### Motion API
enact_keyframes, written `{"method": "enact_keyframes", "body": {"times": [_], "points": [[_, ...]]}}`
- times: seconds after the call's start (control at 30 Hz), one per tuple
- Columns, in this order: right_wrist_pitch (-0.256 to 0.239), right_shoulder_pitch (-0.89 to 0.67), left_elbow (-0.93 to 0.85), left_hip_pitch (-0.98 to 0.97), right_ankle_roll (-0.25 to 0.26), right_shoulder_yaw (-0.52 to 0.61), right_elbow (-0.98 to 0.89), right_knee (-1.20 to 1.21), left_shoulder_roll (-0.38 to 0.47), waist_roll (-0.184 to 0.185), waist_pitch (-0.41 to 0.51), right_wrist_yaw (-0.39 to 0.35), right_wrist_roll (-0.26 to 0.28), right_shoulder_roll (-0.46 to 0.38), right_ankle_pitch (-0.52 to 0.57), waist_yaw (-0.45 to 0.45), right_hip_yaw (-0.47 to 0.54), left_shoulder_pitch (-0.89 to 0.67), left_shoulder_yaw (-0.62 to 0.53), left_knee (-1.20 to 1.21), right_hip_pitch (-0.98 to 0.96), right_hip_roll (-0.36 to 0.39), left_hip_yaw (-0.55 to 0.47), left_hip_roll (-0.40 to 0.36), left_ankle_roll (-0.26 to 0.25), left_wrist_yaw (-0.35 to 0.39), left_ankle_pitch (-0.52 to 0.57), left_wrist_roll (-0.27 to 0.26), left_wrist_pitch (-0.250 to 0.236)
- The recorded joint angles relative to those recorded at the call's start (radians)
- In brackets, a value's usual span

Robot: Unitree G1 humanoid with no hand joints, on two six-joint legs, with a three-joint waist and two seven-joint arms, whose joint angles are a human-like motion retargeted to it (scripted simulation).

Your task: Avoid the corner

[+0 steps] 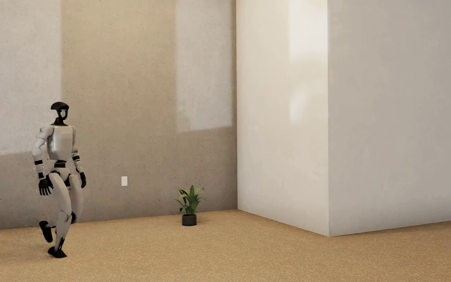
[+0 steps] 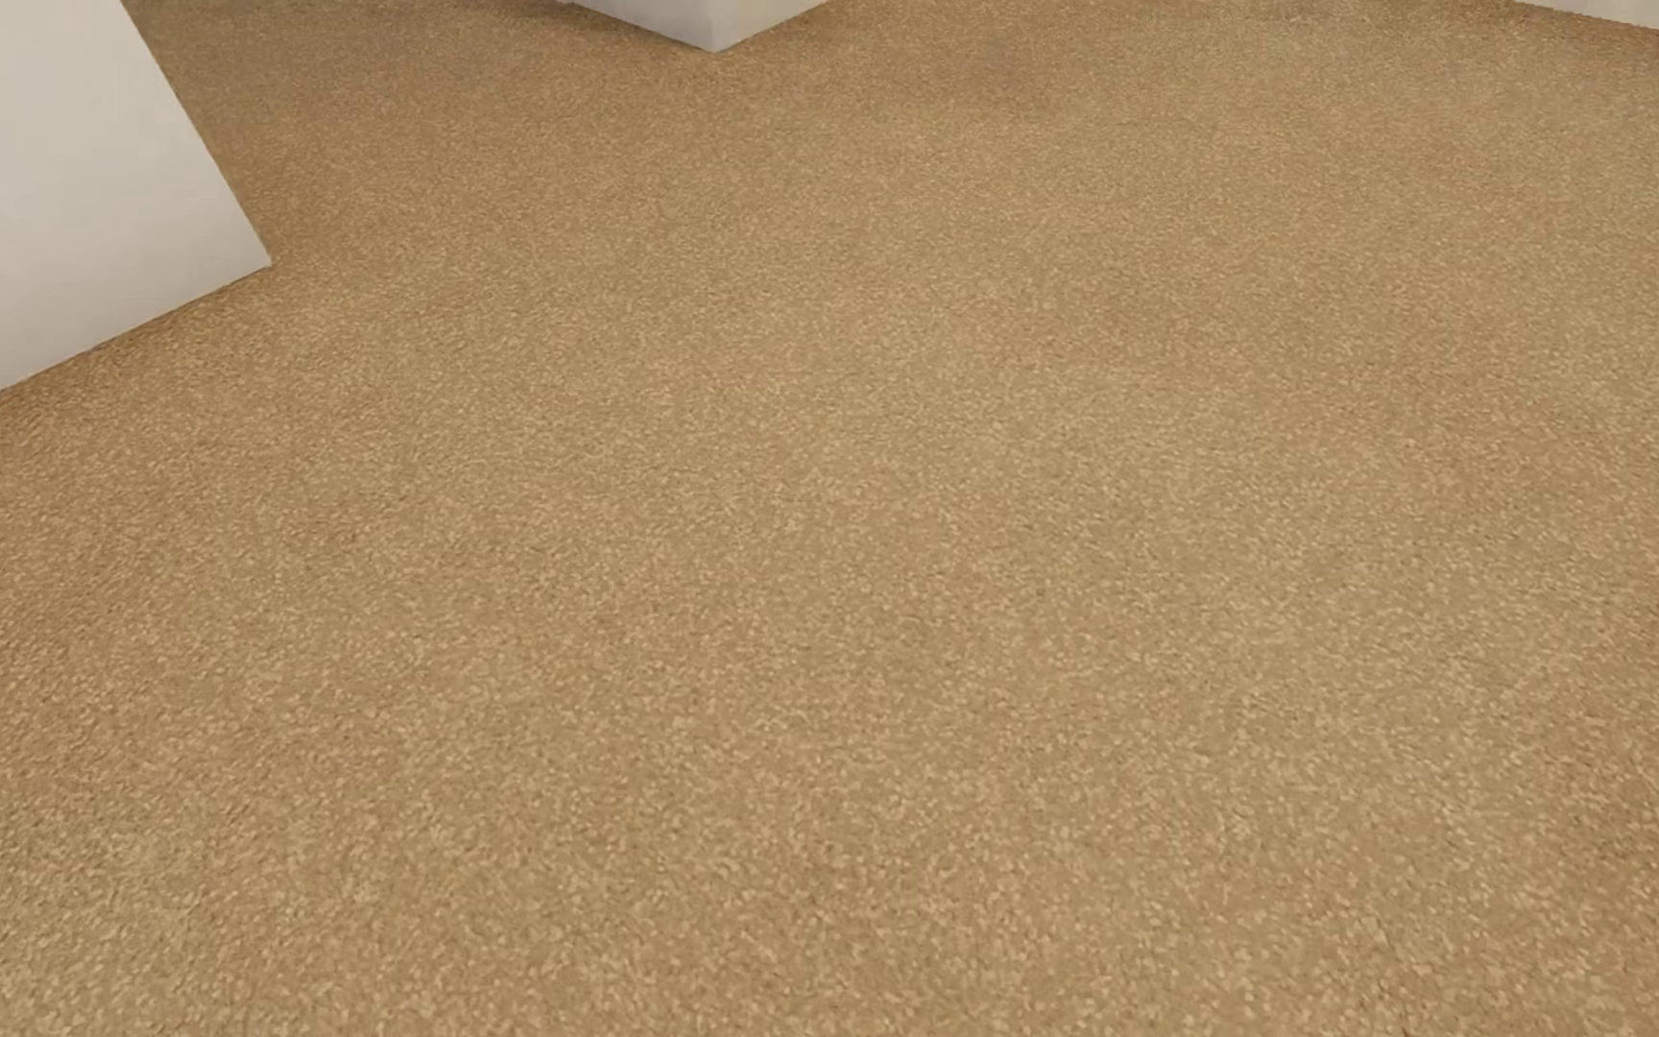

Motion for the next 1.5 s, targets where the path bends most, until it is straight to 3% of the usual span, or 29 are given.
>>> {"method": "enact_keyframes", "body": {"times": [0.07,0.13,0.2,0.23,0.27,0.3,0.33,0.37,0.43,0.47,0.53,0.67,0.7,0.77,0.8,0.87,0.9,0.93,0.97,1.03,1.07,1.13,1.23,1.27,1.3,1.33,1.37,1.43,1.5], "points": [[0.000,-0.046,0.021,-0.192,0.000,-0.004,-0.032,-0.094,0.001,-0.053,-0.007,0.000,0.000,-0.015,-0.153,0.129,0.000,0.028,-0.004,-0.049,0.188,-0.017,0.000,-0.025,0.000,0.000,-0.118,0.000,0.000],[0.000,-0.067,0.028,-0.288,0.000,-0.012,-0.161,-0.204,0.015,-0.090,0.015,0.000,0.000,-0.052,-0.308,0.228,0.000,0.051,0.000,-0.318,0.410,-0.065,0.000,-0.036,0.000,0.000,-0.105,0.000,0.000],[0.000,-0.117,0.029,-0.368,0.000,-0.060,-0.219,-0.254,0.012,-0.090,0.004,0.000,0.000,-0.074,-0.462,0.286,0.000,0.070,0.019,-0.665,0.553,-0.084,0.000,-0.010,0.000,0.000,-0.046,0.000,0.000],[0.000,-0.137,0.038,-0.400,0.000,-0.078,-0.252,-0.259,0.011,-0.090,-0.013,0.000,0.000,-0.084,-0.501,0.299,0.000,0.075,0.011,-0.795,0.595,-0.092,0.000,-0.005,0.000,0.000,-0.007,0.000,0.000],[0.000,-0.162,0.052,-0.421,0.000,-0.077,-0.253,-0.256,0.011,-0.086,-0.027,0.000,0.000,-0.086,-0.512,0.316,0.000,0.079,0.005,-1.174,0.640,-0.099,0.000,0.019,0.000,0.000,0.266,0.000,0.000],[0.000,-0.169,0.061,-0.443,0.000,-0.104,-0.256,-0.241,0.011,-0.094,-0.022,0.000,0.000,-0.082,-0.482,0.346,0.000,0.086,0.010,-0.847,0.686,-0.135,0.000,0.029,0.000,0.000,0.052,0.000,0.000],[0.000,-0.157,0.080,-0.468,0.000,-0.142,-0.273,-0.203,0.005,-0.100,-0.020,0.000,0.000,-0.075,-0.420,0.365,0.000,0.089,0.002,-0.736,0.728,-0.173,0.000,0.022,0.000,0.000,-0.057,0.000,0.000],[0.000,-0.127,0.111,-0.497,0.000,-0.139,-0.253,-0.121,-0.001,-0.111,-0.045,0.000,0.000,-0.061,-0.293,0.374,0.000,0.097,-0.004,-0.626,0.724,-0.208,0.000,0.010,0.000,0.000,0.003,0.000,0.000],[0.000,-0.087,0.180,-0.451,0.000,-0.152,-0.137,0.225,-0.007,-0.143,-0.042,0.000,0.000,-0.014,0.086,0.340,0.000,0.087,-0.008,-0.462,0.623,-0.248,0.000,-0.073,0.000,0.000,-0.031,0.000,0.000],[0.000,-0.066,0.149,-0.379,0.000,-0.138,-0.121,0.487,-0.014,-0.157,-0.022,0.000,0.000,-0.013,0.137,0.324,0.000,0.087,0.021,-0.470,0.498,-0.267,0.000,-0.149,0.000,0.000,-0.087,0.000,0.000],[0.000,-0.060,0.098,-0.178,0.000,-0.102,-0.044,0.730,-0.016,-0.124,0.003,0.000,0.000,0.019,-0.034,0.214,0.000,0.068,0.021,-0.560,0.290,-0.202,0.000,-0.173,0.000,0.000,-0.121,0.000,0.000],[0.000,0.041,-0.095,0.206,0.000,-0.027,-0.021,0.172,0.007,-0.052,0.013,0.000,0.000,0.011,0.129,-0.006,0.000,0.037,0.057,-0.796,-0.016,-0.121,0.000,-0.139,0.000,0.000,-0.151,0.000,0.000],[0.000,0.056,-0.124,0.264,0.000,-0.024,-0.023,-0.016,0.017,-0.058,0.002,0.000,0.000,0.011,0.076,-0.032,0.000,0.009,0.067,-0.821,-0.074,-0.141,0.000,-0.144,0.000,0.000,-0.180,0.000,0.000],[0.000,0.072,-0.161,0.346,0.000,-0.006,-0.021,-0.206,0.034,-0.071,-0.015,0.000,0.000,0.008,-0.382,-0.087,0.000,-0.042,0.102,-0.817,-0.149,-0.184,0.000,-0.136,0.000,0.000,-0.235,0.000,0.000],[0.000,0.085,-0.160,0.383,0.000,0.007,-0.029,-0.203,0.035,-0.065,-0.015,0.000,0.000,0.000,-0.450,-0.116,0.000,-0.059,0.118,-0.797,-0.173,-0.204,0.000,-0.116,0.000,0.000,-0.228,0.000,0.000],[0.000,0.102,-0.123,0.444,0.000,0.014,-0.015,-0.119,0.021,-0.035,-0.020,0.000,0.000,-0.004,-0.074,-0.146,0.000,-0.049,0.154,-0.706,-0.229,-0.180,0.000,-0.050,0.000,0.000,-0.059,0.000,0.000],[0.000,0.104,-0.098,0.397,0.000,0.017,-0.003,-0.039,0.008,0.003,-0.035,0.000,0.000,-0.002,0.101,-0.130,0.000,-0.027,0.164,-0.571,-0.249,-0.124,0.000,-0.004,0.000,0.000,0.123,0.000,0.000],[0.000,0.094,-0.026,0.322,0.000,-0.001,0.033,0.038,0.007,0.026,-0.037,0.000,0.000,-0.008,0.133,-0.102,0.000,-0.018,0.105,-0.381,-0.223,-0.092,0.000,0.009,0.000,0.000,0.267,0.000,0.000],[0.000,0.073,-0.025,0.180,0.000,-0.021,0.033,0.061,0.008,0.047,-0.043,0.000,0.000,-0.014,0.105,-0.072,0.000,0.011,0.101,-0.154,-0.189,-0.036,0.000,0.025,0.000,0.000,0.273,0.000,0.000],[0.000,0.020,-0.011,-0.027,0.000,-0.078,0.032,-0.021,0.014,0.046,-0.010,0.000,0.000,-0.013,-0.019,0.038,0.000,0.040,0.042,0.087,0.028,-0.003,0.000,-0.009,0.000,0.000,-0.011,0.000,0.000],[0.000,-0.006,-0.002,-0.134,0.000,-0.067,0.001,-0.079,0.019,0.035,-0.008,0.000,0.000,-0.027,-0.095,0.101,0.000,0.066,0.024,0.093,0.140,-0.002,0.000,-0.034,0.000,0.000,-0.073,0.000,0.000],[0.000,-0.024,0.047,-0.271,0.000,-0.117,-0.123,-0.209,0.033,0.001,0.004,0.000,0.000,-0.055,-0.257,0.230,0.000,0.119,0.019,-0.132,0.374,-0.042,0.000,-0.076,0.000,0.000,-0.082,0.000,0.000],[0.000,-0.097,0.114,-0.396,0.000,-0.182,-0.270,-0.242,0.055,-0.006,-0.031,0.000,0.000,-0.080,-0.524,0.345,0.000,0.177,0.019,-0.686,0.600,-0.079,0.000,-0.041,0.000,0.000,-0.045,0.000,0.000],[0.000,-0.123,0.141,-0.402,0.000,-0.209,-0.299,-0.241,0.056,0.000,-0.045,0.000,0.000,-0.086,-0.549,0.365,0.000,0.190,0.009,-0.814,0.642,-0.085,0.000,-0.033,0.000,0.000,0.061,0.000,0.000],[0.000,-0.145,0.164,-0.434,0.000,-0.228,-0.313,-0.259,0.057,0.007,-0.064,0.000,0.000,-0.085,-0.527,0.363,0.000,0.202,0.013,-1.217,0.664,-0.083,0.000,-0.030,0.000,0.000,0.544,0.000,0.000],[0.000,-0.145,0.193,-0.465,0.000,-0.248,-0.325,-0.241,0.055,0.012,-0.055,0.000,0.000,-0.082,-0.454,0.355,0.000,0.208,0.009,-0.824,0.701,-0.099,0.000,-0.044,0.000,0.000,0.113,0.000,0.000],[0.000,-0.125,0.225,-0.478,0.000,-0.272,-0.311,-0.162,0.058,0.007,-0.046,0.000,0.000,-0.070,-0.331,0.348,0.000,0.205,-0.012,-0.695,0.726,-0.127,0.000,-0.066,0.000,0.000,-0.091,0.000,0.000],[0.000,-0.087,0.253,-0.482,0.000,-0.267,-0.178,0.251,0.050,-0.015,-0.027,0.000,0.000,-0.032,-0.070,0.312,0.000,0.181,-0.003,-0.454,0.609,-0.211,0.000,-0.138,0.000,0.000,-0.110,0.000,0.000],[0.000,-0.069,0.173,-0.337,0.000,-0.172,-0.049,0.772,0.041,0.011,-0.010,0.000,0.000,-0.042,-0.111,0.254,0.000,0.123,-0.042,-0.500,0.342,-0.206,0.000,-0.231,0.000,0.000,-0.144,0.000,0.000]]}}
